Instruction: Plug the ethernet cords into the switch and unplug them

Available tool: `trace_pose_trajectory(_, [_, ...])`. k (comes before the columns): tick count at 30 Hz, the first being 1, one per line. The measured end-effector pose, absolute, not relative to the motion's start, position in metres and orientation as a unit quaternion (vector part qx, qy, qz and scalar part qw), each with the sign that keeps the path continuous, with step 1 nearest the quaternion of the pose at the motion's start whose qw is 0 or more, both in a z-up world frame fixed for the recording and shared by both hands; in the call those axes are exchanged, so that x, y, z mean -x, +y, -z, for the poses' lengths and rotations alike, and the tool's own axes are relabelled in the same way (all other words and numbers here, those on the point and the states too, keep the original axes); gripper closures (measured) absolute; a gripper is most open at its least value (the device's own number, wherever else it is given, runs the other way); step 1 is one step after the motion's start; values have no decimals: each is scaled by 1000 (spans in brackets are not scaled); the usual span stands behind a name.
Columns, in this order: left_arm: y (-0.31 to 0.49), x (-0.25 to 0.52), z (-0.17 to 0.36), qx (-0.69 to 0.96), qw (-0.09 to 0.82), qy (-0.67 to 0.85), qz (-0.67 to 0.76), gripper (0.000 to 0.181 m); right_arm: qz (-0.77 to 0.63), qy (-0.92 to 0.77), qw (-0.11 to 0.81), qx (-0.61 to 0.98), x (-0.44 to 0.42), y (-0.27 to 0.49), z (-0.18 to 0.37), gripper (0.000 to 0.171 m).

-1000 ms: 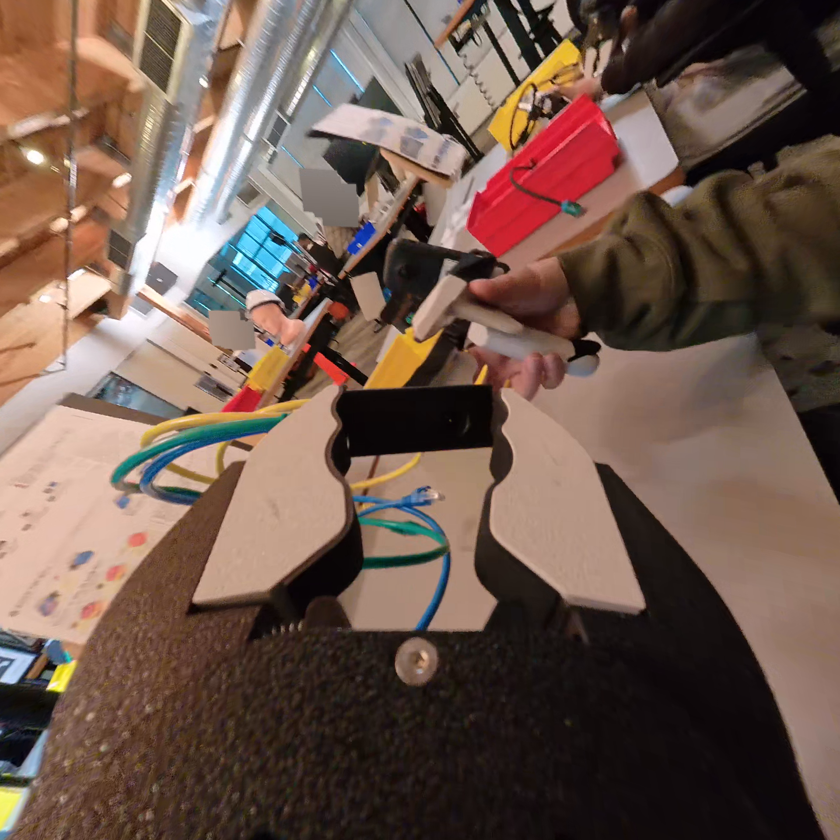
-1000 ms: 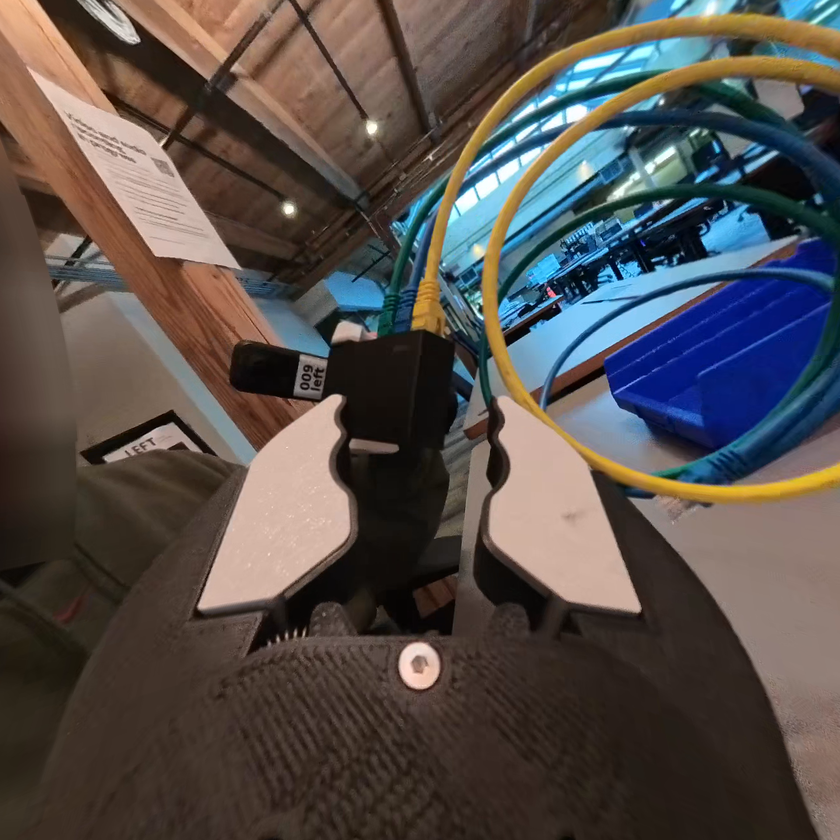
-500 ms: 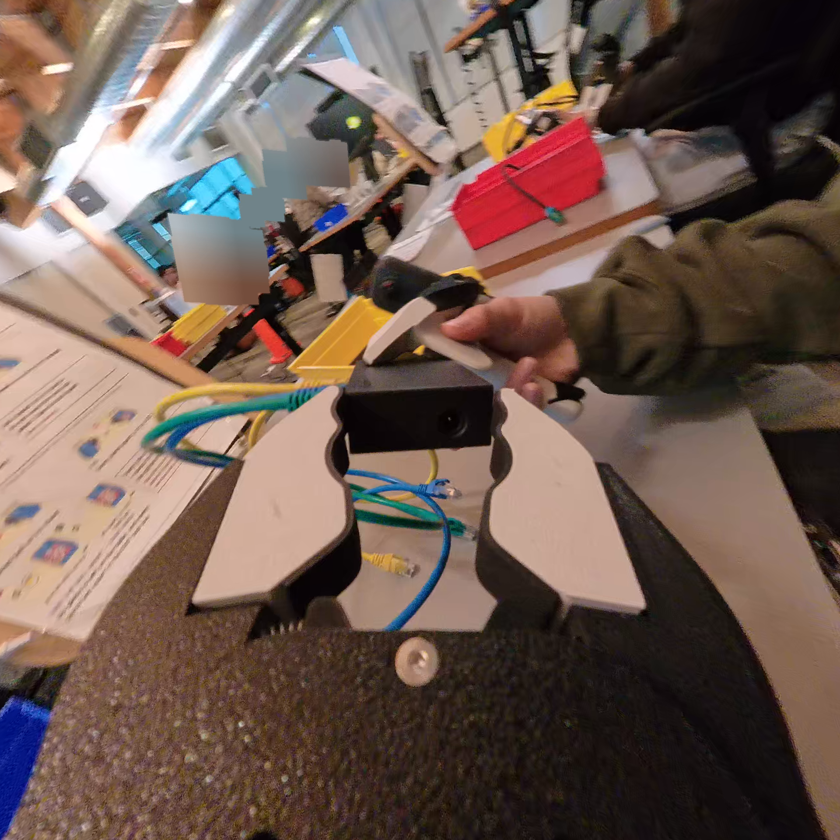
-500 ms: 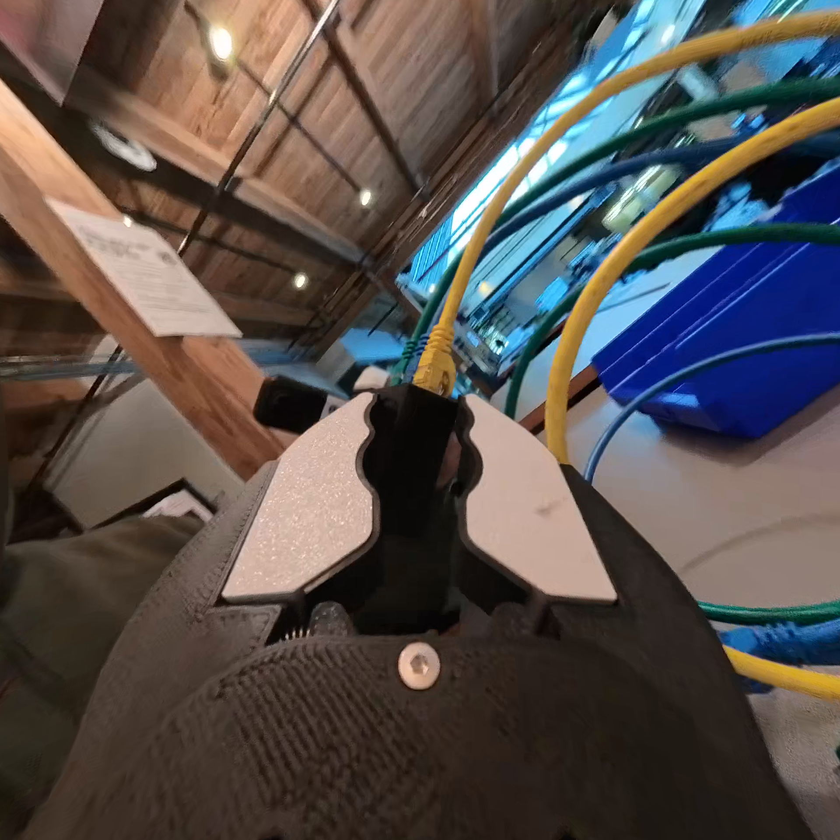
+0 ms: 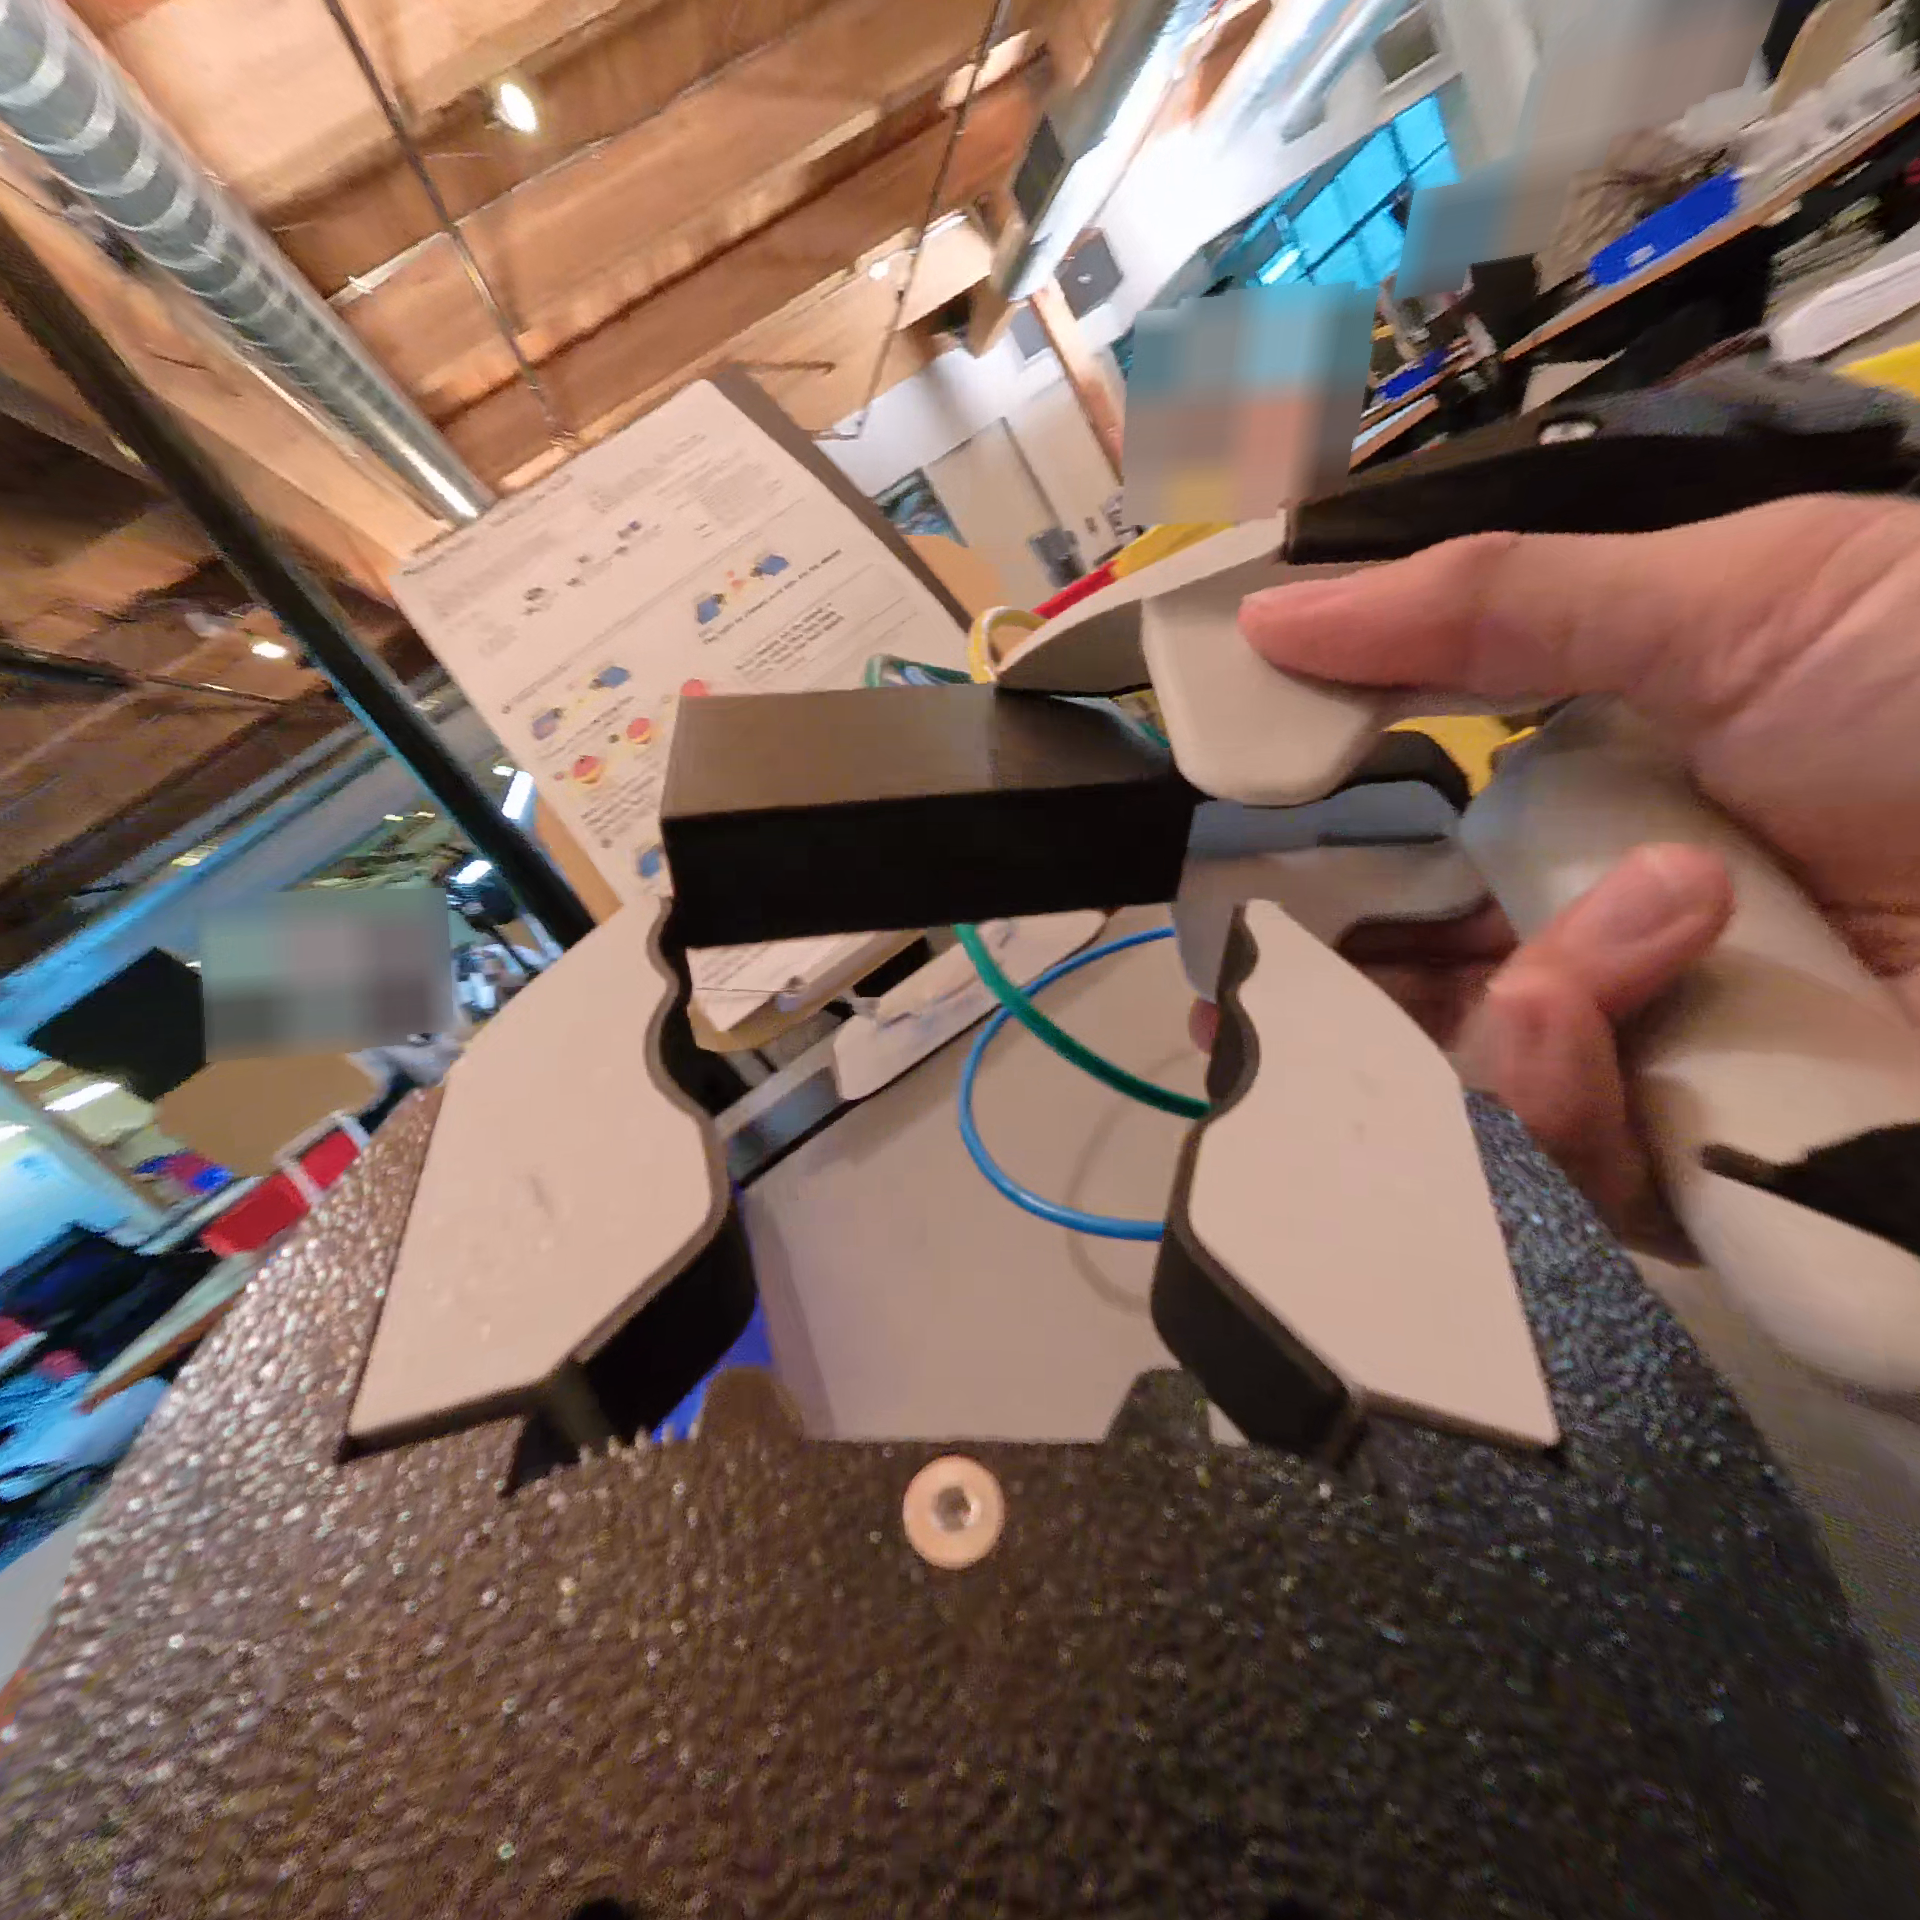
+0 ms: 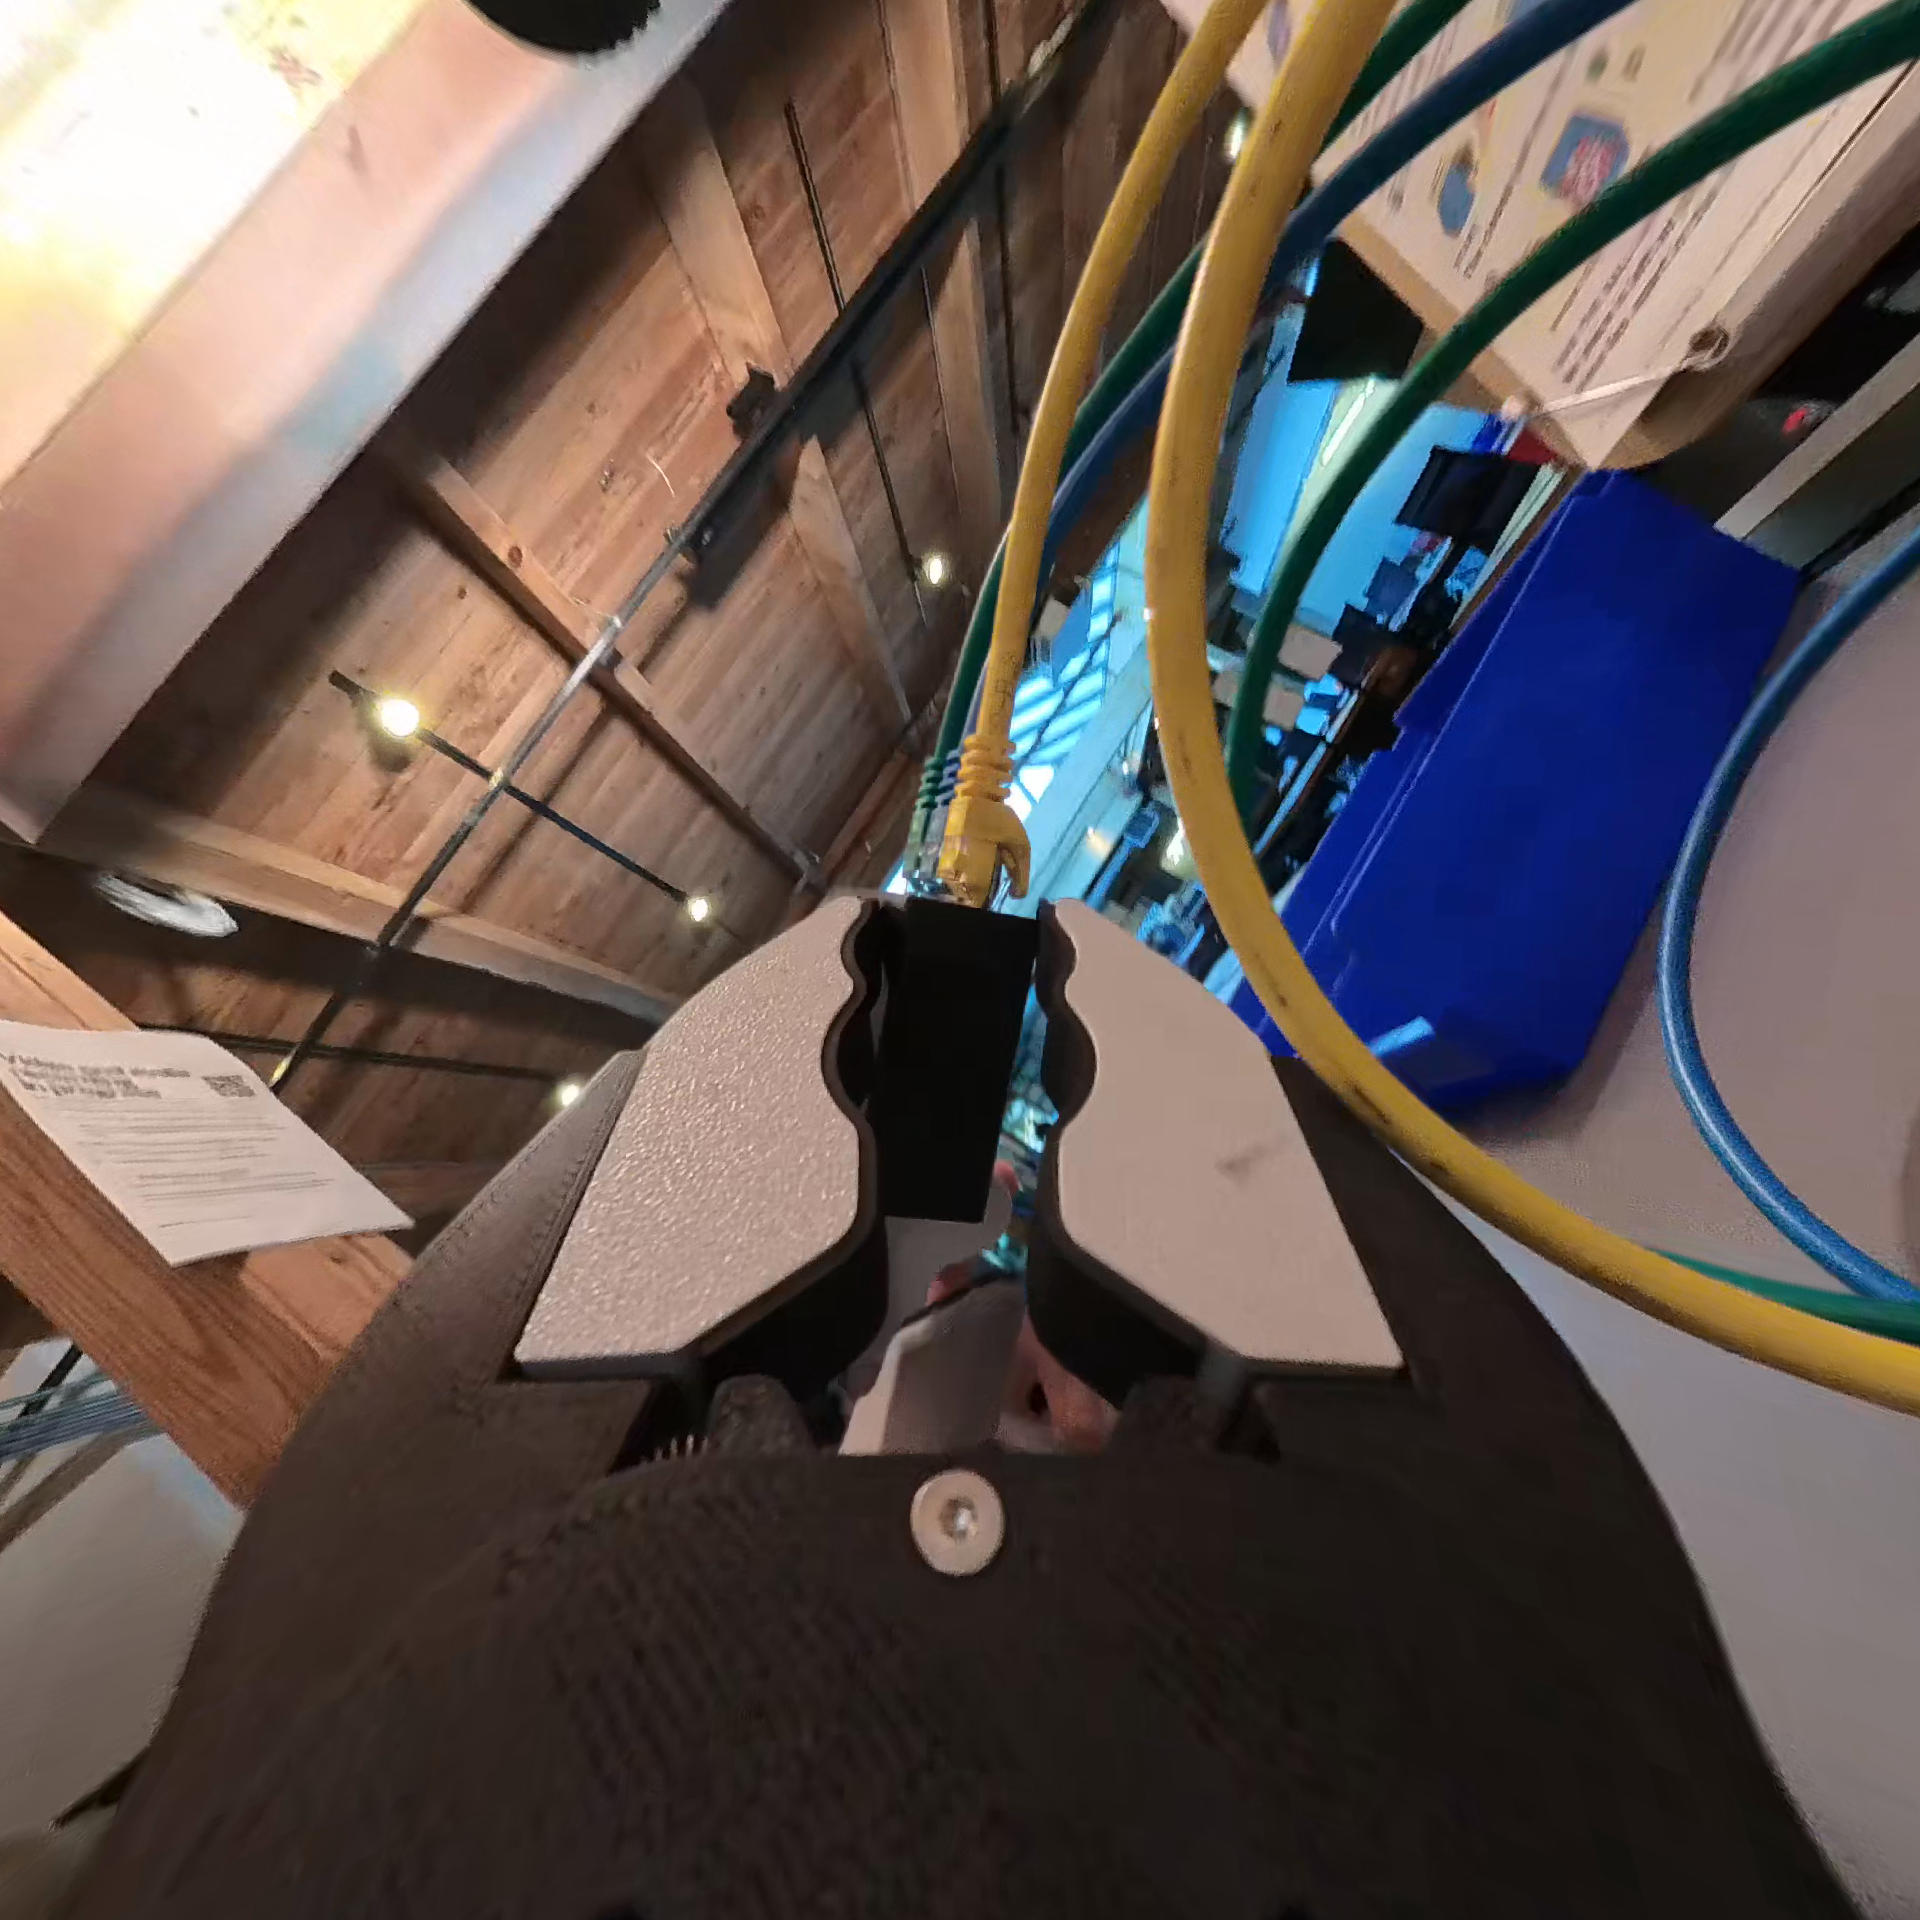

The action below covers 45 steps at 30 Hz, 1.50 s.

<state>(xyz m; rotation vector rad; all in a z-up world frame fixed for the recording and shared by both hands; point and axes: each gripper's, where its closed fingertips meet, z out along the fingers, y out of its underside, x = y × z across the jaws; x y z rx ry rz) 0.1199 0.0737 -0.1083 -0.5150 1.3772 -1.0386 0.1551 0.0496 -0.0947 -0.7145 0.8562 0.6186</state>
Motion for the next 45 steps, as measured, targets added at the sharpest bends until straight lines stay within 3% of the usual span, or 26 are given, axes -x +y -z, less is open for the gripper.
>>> trace_pose_trajectory(6, [86,-128,104,225,667,581,409,81,-299,397,798,341,-146,61,96,143])
trace_pose_trajectory(12, [90,-129,103,237,619,596,453,81,-303,369,782,400,-143,66,98,141])
trace_pose_trajectory(13, [93,-130,101,238,600,601,472,81,-308,354,771,431,-140,67,96,138])
trace_pose_trajectory(16, [104,-133,99,250,527,610,536,84,-292,257,728,564,-115,65,82,106])
trace_pose_trajectory(18, [113,-138,102,284,459,613,577,84,-205,158,690,676,-93,54,84,122])
trace_pose_trajectory(20, [119,-141,108,320,372,602,630,84,-36,106,666,738,-100,39,85,117])
trace_pose_trajectory(23, [120,-143,116,365,232,566,702,84,335,50,660,670,-136,12,51,129])
trace_pose_trajectory(25, [116,-142,120,370,166,551,729,84,435,-33,617,655,-133,19,59,132])
trace_pose_trajectory(28, [105,-134,124,345,112,556,748,84,469,-92,516,711,-141,34,103,118])
trace_pose_trajectory(32, [93,-126,132,298,98,600,736,84,495,-165,505,688,-125,54,116,121])
trace_pose_trajectory(38, [87,-124,149,263,108,643,711,84,488,-210,445,721,-116,57,123,129])
trace_pose_trajectory(42, [88,-126,152,273,74,633,720,84,462,-198,491,712,-116,55,124,136])
trace_pose_trajectory(45, [91,-126,152,283,50,623,728,84,474,-199,485,707,-122,57,133,155])
